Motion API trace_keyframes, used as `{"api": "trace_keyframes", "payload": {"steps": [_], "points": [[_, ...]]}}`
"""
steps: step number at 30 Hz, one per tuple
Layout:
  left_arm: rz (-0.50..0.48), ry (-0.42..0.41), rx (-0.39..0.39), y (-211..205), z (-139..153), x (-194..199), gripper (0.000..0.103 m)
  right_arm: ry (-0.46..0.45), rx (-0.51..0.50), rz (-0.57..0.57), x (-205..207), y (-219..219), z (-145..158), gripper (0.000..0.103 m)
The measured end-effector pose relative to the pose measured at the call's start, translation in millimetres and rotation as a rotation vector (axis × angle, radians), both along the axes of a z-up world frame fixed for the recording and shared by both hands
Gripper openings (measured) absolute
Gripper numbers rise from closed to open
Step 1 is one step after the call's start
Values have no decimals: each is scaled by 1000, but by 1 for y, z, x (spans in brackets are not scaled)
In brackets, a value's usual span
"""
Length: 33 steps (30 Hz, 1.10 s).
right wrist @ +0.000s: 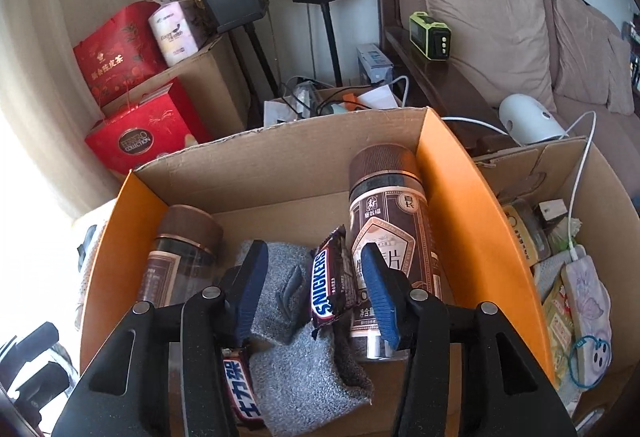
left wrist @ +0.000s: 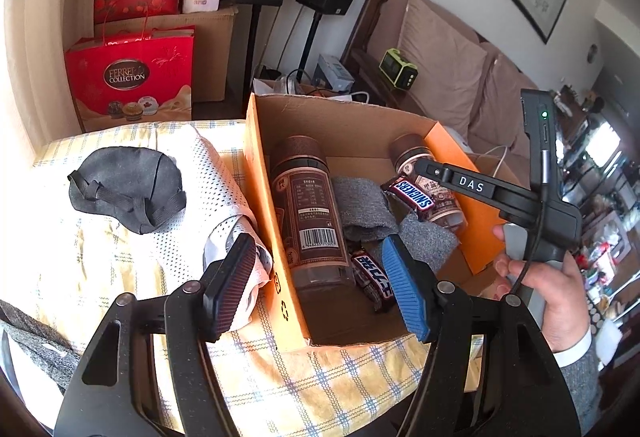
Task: Organize objects
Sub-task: 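Withdraw both open tools from the box back over the bed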
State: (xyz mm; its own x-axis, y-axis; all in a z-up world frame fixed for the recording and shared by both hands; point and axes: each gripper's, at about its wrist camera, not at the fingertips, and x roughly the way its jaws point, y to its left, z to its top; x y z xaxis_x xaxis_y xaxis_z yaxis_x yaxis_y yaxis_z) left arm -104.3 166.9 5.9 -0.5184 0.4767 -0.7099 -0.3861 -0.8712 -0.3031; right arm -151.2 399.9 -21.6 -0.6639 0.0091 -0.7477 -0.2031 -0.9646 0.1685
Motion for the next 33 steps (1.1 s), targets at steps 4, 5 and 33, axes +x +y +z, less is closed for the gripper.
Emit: {"api": "trace_keyframes", "payload": {"steps": [4,5,33], "points": [[16,-4,15,-4,1,-1,77,31,-12,-4,15,2,9,50],[17,-9,22,-5,1,-2,79,36,-8,-9,19,2,11,50],[82,96,-79,-41,24,24,103,126,106,117,89,-77,46,103]]}}
